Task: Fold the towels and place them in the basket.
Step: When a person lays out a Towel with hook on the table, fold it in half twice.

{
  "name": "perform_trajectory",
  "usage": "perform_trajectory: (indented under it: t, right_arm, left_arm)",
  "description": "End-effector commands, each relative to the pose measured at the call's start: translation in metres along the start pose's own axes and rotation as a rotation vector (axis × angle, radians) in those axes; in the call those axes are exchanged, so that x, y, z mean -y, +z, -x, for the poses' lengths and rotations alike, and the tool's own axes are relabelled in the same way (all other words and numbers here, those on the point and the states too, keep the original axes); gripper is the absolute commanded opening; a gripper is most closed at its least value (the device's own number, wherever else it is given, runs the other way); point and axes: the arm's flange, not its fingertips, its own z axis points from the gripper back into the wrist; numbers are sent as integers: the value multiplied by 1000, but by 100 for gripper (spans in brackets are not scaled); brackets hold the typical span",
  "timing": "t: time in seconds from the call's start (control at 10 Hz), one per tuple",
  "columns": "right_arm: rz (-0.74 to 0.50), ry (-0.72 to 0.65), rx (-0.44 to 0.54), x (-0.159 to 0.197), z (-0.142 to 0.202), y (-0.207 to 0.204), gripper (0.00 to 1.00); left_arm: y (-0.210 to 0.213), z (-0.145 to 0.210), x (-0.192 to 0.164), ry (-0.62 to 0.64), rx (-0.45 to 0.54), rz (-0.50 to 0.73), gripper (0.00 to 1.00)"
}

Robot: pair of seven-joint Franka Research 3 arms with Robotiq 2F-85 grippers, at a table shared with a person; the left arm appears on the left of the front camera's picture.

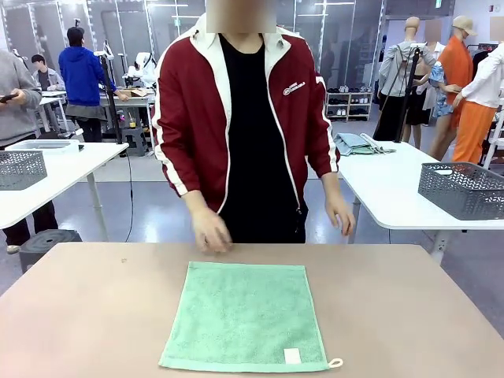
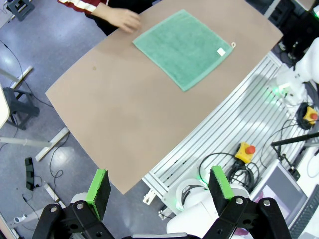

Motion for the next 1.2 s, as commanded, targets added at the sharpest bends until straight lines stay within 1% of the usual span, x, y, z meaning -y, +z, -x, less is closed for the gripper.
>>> perform_trajectory:
  t: [0.0, 0.2, 0.3, 0.5, 0.6, 0.7, 0.8, 0.9, 1.0, 1.1]
  right_arm:
    - [-49, 66, -90, 3, -11, -13, 100]
    - [-147, 175, -234, 11, -32, -57, 100]
    - [-217, 226, -299, 13, -38, -85, 100]
    - [-353, 345, -395, 18, -38, -143, 100]
    - [-432, 411, -428, 17, -31, -179, 100]
    - [-461, 454, -447, 14, -23, -211, 100]
    - [-458, 495, -470, 7, -17, -241, 100]
    - [-442, 535, -495, 1, -14, -265, 100]
    - [-427, 572, -506, -4, -12, -279, 100]
    - [-442, 567, -518, -5, -13, -285, 100]
  left_arm:
    - [-16, -20, 7, -79, -72, 8, 100]
    - [-67, -65, 25, -274, -208, 72, 100]
    - [-93, -79, 35, -353, -271, 98, 100]
    - [-157, -93, 53, -496, -363, 170, 100]
    - [-193, -91, 66, -577, -394, 214, 100]
    - [-221, -84, 77, -643, -421, 250, 100]
    - [-244, -76, 88, -691, -442, 278, 100]
    - [-259, -68, 97, -727, -446, 292, 100]
    - [-269, -62, 106, -771, -422, 284, 100]
    - [-271, -60, 108, -767, -418, 284, 100]
